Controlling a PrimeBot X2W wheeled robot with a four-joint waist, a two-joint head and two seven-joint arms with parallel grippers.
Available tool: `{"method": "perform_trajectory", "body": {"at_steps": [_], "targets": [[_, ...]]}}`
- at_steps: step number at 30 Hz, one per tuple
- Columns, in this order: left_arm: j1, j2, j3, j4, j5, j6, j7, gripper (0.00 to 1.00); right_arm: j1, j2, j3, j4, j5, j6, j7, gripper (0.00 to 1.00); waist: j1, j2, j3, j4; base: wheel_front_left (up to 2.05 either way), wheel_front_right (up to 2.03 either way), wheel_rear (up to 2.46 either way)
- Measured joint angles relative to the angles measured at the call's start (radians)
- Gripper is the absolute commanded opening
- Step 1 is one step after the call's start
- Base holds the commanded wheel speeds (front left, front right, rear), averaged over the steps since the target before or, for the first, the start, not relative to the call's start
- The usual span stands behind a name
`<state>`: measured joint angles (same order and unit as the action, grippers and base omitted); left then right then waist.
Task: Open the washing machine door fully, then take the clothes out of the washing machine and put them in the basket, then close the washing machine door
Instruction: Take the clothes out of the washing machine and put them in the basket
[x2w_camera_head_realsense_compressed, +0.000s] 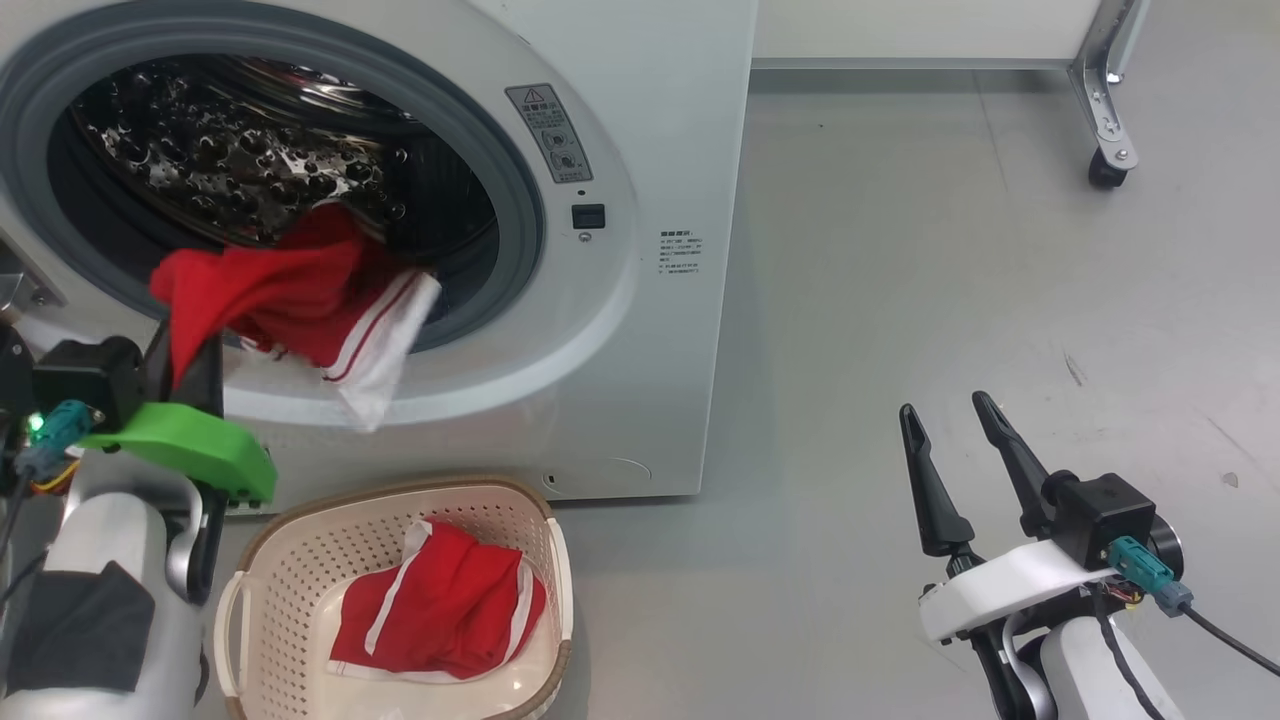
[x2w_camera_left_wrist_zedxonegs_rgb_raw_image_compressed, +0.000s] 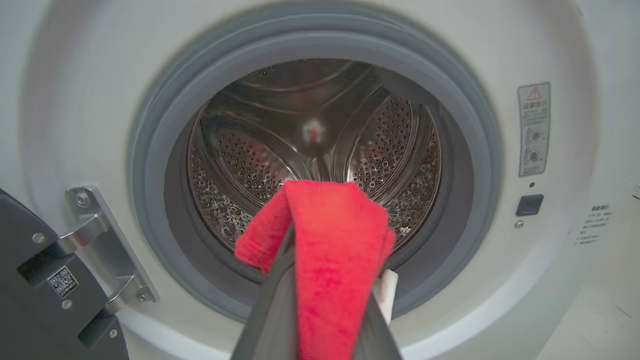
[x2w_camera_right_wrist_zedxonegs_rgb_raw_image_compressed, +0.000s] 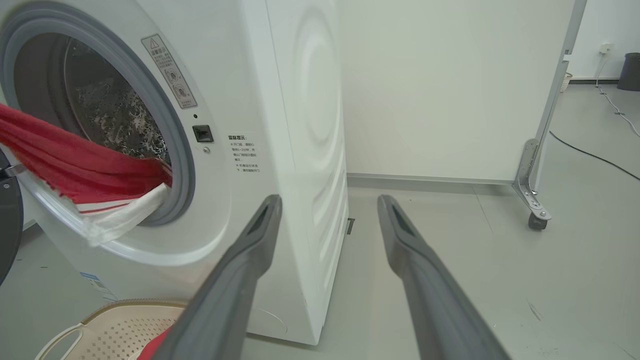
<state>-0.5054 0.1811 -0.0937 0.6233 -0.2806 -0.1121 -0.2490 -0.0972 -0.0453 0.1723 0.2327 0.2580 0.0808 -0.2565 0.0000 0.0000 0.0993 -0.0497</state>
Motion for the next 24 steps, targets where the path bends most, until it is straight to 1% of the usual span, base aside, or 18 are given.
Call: {"method": "perform_trajectory", "body": {"at_steps": [9, 15, 19, 24], "targets": [[0.046, -0.012, 0.025, -0.208, 0.01, 0.002, 0.0, 0.0, 0.004, 0.0, -0.004, -0.012, -0.005, 0.0, 0.0, 1.0, 0.0, 0.0, 0.002, 0.001, 0.0, 0.0, 0.0], [0.065, -0.035, 0.056, -0.32, 0.011, 0.003, -0.003, 0.0, 0.004, 0.0, -0.004, -0.016, -0.005, 0.0, 0.0, 1.0, 0.0, 0.0, 0.006, -0.002, 0.0, 0.0, 0.0], [0.098, -0.037, 0.065, -0.353, 0.011, 0.013, -0.003, 0.0, 0.004, 0.0, -0.004, -0.018, -0.005, 0.0, 0.0, 1.0, 0.0, 0.0, 0.011, -0.007, 0.0, 0.0, 0.0], [0.163, -0.041, 0.054, -0.337, 0.023, 0.013, -0.003, 0.0, 0.004, 0.0, -0.004, -0.026, -0.005, 0.0, 0.0, 1.0, 0.0, 0.0, 0.02, -0.014, 0.0, 0.0, 0.0]]}}
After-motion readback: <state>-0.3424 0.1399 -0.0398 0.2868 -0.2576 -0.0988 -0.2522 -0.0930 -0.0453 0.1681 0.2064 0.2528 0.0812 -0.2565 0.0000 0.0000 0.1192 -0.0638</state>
